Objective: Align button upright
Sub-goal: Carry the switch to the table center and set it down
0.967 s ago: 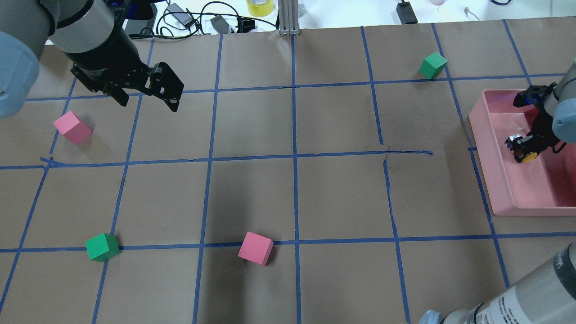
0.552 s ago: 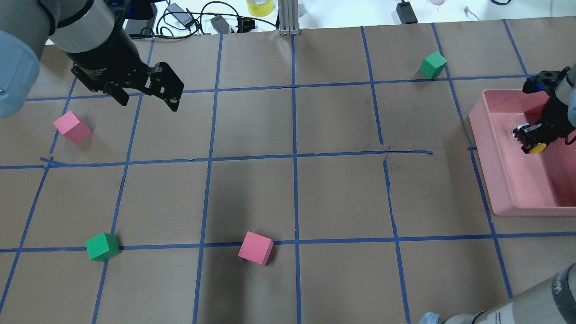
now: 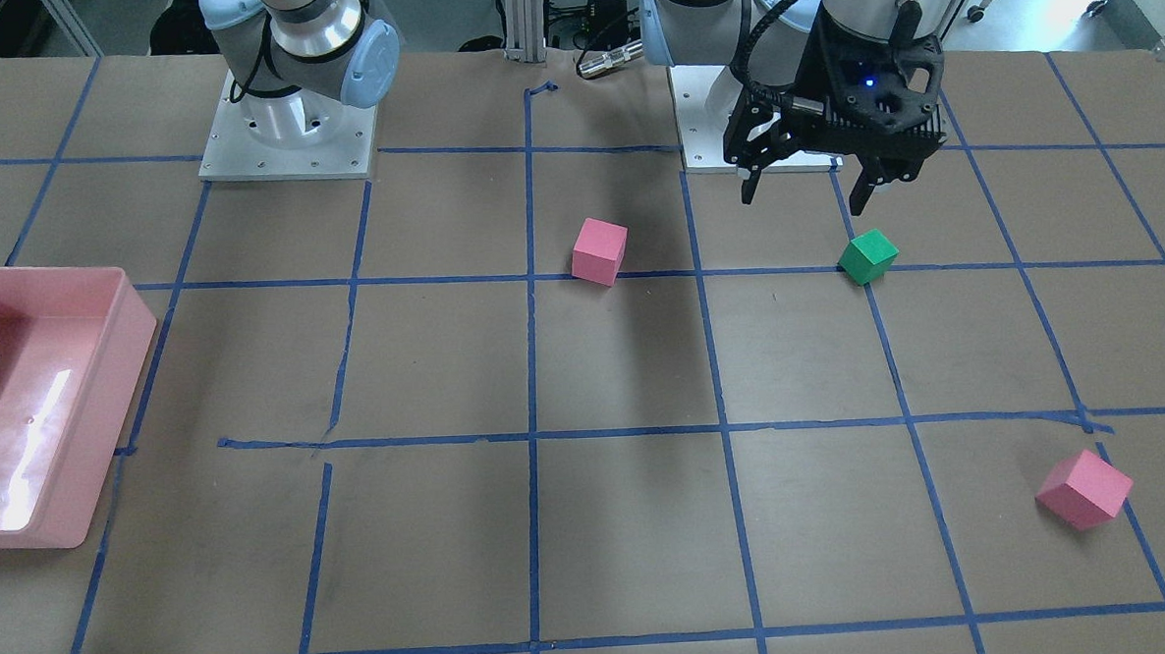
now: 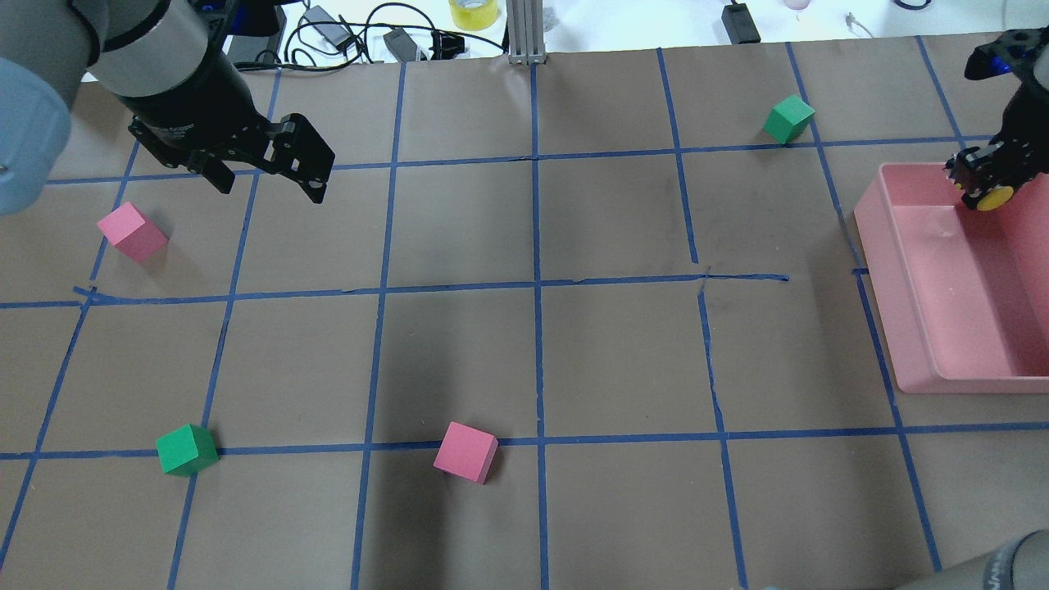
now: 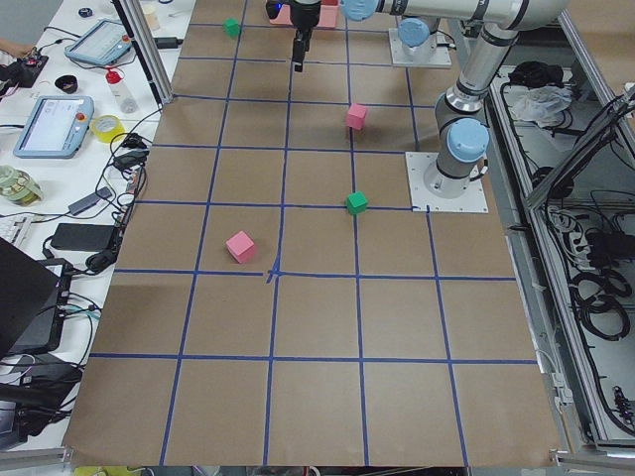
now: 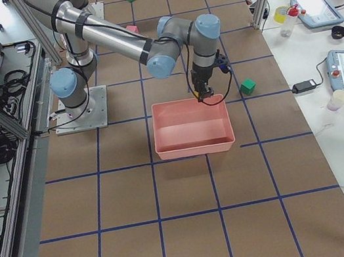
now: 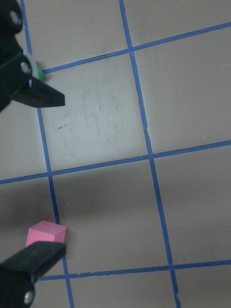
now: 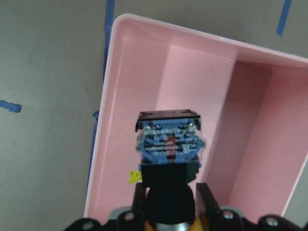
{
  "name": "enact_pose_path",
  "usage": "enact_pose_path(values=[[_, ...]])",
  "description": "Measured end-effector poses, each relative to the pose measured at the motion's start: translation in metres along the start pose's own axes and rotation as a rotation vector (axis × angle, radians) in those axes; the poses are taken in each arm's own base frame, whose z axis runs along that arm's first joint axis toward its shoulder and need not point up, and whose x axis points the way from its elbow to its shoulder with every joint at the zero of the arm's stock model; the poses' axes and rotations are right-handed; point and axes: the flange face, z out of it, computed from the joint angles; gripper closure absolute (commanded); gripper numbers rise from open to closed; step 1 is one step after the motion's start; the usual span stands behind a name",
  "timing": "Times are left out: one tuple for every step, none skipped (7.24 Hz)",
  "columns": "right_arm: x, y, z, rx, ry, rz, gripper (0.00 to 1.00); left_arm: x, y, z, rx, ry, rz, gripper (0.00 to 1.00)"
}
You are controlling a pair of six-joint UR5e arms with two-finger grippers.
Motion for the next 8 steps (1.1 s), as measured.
enact_pose_path(values=[[-0.027, -0.012, -0.021, 0.019, 0.009, 0.013, 1.00, 0.000, 0.000, 0.000, 0.000, 0.000, 0.000, 0.00], [-0.067, -0.026, -0.037, 0.041, 0.013, 0.034, 1.00, 0.000, 0.000, 0.000, 0.000, 0.000, 0.000, 0.00], [-0.109, -0.040, -0.044, 0.063, -0.021, 0.071, 1.00, 0.000, 0.000, 0.000, 0.000, 0.000, 0.000, 0.00], [-0.154, -0.054, -0.041, 0.077, -0.083, 0.107, 1.00, 0.000, 0.000, 0.000, 0.000, 0.000, 0.000, 0.00], [-0.205, -0.070, -0.034, 0.084, -0.124, 0.121, 1.00, 0.000, 0.000, 0.000, 0.000, 0.000, 0.000, 0.00], [-0.261, -0.084, -0.025, 0.099, -0.145, 0.133, 1.00, 0.000, 0.000, 0.000, 0.000, 0.000, 0.001, 0.00], [-0.312, -0.095, -0.015, 0.113, -0.166, 0.150, 1.00, 0.000, 0.000, 0.000, 0.000, 0.000, 0.001, 0.00], [-0.350, -0.101, -0.006, 0.121, -0.191, 0.164, 1.00, 0.000, 0.000, 0.000, 0.000, 0.000, 0.001, 0.00]])
